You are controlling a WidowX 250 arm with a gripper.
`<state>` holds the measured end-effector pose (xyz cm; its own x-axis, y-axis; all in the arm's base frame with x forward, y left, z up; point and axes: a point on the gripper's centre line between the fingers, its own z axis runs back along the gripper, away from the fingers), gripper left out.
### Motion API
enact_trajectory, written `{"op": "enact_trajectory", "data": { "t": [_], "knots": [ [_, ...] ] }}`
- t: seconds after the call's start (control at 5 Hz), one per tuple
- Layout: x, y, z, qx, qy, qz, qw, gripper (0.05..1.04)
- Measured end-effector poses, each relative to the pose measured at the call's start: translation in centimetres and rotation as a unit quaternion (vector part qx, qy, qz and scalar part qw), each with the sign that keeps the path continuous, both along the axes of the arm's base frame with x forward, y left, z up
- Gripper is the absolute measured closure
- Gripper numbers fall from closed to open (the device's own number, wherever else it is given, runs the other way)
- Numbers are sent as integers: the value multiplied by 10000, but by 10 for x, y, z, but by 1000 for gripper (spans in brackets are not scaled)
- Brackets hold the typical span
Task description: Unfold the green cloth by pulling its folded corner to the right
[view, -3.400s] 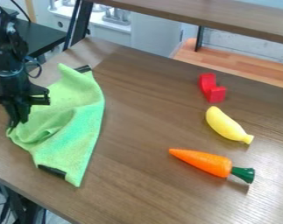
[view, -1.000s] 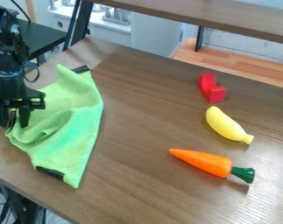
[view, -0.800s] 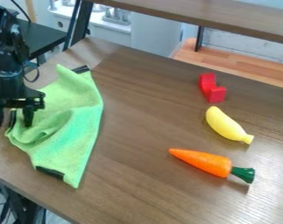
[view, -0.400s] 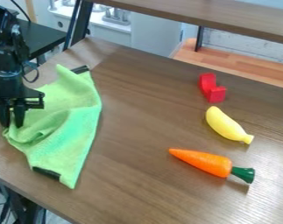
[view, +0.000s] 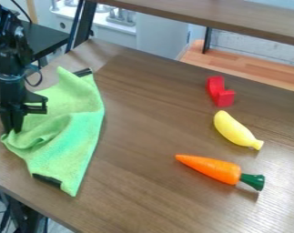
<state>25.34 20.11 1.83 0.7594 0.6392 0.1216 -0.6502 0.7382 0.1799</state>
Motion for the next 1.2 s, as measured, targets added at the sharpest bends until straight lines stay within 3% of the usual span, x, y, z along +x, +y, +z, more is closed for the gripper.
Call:
{"op": "enact_trajectory", "data": {
  "t": [0.2,0.4,0.6,1.2],
  "knots": [
    [2,-7,17,-148,-163,23,9998,1035],
    [14,-16,60,-403,-429,299,9978,1035],
    [31,-34,81,-540,-371,347,9973,1035],
    [96,-101,61,-599,83,430,9972,1035]
  ]
}}
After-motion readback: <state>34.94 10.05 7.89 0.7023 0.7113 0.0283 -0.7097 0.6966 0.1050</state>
